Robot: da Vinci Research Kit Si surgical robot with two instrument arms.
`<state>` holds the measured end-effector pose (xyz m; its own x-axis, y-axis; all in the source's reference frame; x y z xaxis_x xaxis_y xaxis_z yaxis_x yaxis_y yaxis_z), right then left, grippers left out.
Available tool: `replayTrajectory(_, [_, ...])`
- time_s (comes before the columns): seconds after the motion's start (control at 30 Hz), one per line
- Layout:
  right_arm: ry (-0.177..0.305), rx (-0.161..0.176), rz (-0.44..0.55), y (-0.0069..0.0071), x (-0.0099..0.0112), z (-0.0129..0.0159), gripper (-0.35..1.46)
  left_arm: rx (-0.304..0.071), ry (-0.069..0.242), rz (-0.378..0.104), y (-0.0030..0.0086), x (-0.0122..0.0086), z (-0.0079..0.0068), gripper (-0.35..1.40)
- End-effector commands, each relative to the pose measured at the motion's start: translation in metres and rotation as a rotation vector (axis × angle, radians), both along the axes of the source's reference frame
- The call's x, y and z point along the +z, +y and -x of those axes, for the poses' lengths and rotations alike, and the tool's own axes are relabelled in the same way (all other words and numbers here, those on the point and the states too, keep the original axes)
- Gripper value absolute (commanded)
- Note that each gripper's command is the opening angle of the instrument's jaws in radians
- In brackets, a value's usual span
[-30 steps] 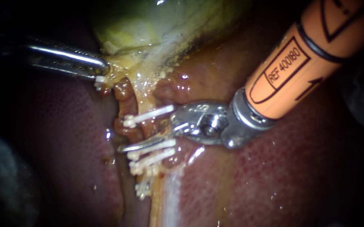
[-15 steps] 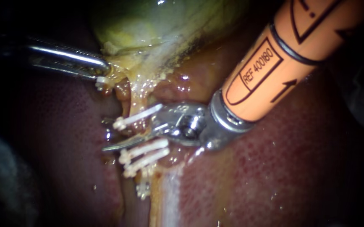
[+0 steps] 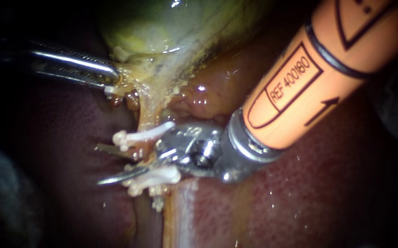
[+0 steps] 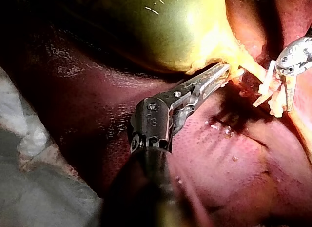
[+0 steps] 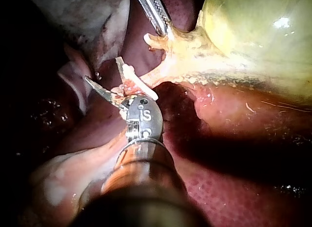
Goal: Go to the cutting position right tube
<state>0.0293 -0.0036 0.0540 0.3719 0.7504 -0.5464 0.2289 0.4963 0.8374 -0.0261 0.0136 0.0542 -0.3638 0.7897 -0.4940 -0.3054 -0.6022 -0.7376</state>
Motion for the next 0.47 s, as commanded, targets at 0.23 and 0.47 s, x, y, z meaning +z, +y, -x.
replayTrajectory(0.23, [0.000, 0.002, -0.002, 0.0002, 0.0000, 0.0000, 1.33, 0.000, 0.000, 0.000, 0.0000, 0.0000, 0.0000, -0.35])
replayTrajectory(0.47, [0.002, -0.001, -0.002, 0.0003, 0.0004, 0.0001, 1.33, 0.000, 0.000, 0.000, 0.0000, 0.0000, 0.0001, -0.35])
